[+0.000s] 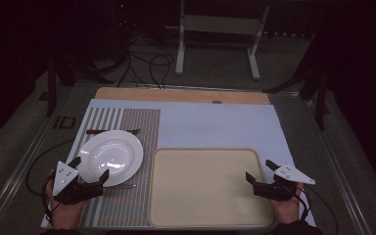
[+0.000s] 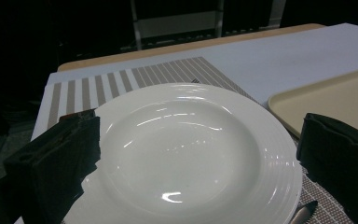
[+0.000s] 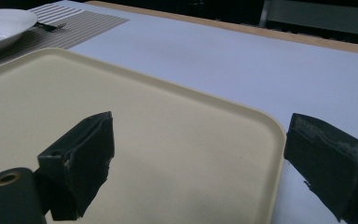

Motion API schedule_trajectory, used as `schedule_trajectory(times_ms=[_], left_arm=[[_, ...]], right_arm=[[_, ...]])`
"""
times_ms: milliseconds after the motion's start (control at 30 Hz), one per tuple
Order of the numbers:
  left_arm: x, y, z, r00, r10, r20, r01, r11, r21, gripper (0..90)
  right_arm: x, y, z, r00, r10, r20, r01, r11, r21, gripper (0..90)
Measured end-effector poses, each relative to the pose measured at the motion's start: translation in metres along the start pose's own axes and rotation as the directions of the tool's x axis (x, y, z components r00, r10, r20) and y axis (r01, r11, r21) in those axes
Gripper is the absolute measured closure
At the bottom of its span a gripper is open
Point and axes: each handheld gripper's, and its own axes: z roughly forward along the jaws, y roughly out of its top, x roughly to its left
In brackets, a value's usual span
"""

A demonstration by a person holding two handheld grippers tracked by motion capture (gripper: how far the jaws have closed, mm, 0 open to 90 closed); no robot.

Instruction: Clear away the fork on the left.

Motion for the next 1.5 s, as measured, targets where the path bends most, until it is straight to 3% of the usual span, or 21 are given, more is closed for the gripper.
schedule_trajectory(times_ms=[233,433,567,833,1100,1500], left_arm=[[-0.004,0.003,0.001,0.9999,0.006,0.011,-0.006,1.0000,0.006,0.0],[0.001,0.007,0.001,0.9981,-0.037,0.050,0.036,0.9993,0.006,0.0],[0.005,0.011,0.000,0.9980,-0.040,0.049,0.040,0.9992,0.003,0.0],[0.015,0.023,0.001,0.9997,-0.016,0.016,0.016,0.9999,0.006,0.0],[0.025,0.036,0.001,0.9994,-0.013,0.032,0.014,0.9995,-0.029,0.0],[0.032,0.045,0.011,0.9989,0.029,0.038,-0.029,0.9995,-0.009,0.0]], right_arm=[[0.000,0.000,0.000,1.0000,0.002,-0.003,-0.002,1.000,-0.001,8.4],[-0.001,0.000,-0.001,1.0000,0.007,-0.003,-0.007,1.000,-0.008,8.4],[-0.001,0.000,-0.001,1.0000,0.005,-0.003,-0.005,1.000,-0.003,8.4],[-0.001,0.000,0.000,1.0000,0.007,-0.002,-0.007,1.000,0.001,8.4],[0.000,-0.001,0.000,0.9999,0.007,-0.009,-0.007,1.000,0.002,8.4],[0.000,-0.001,0.001,0.9999,0.012,-0.009,-0.012,1.000,0.003,8.4]])
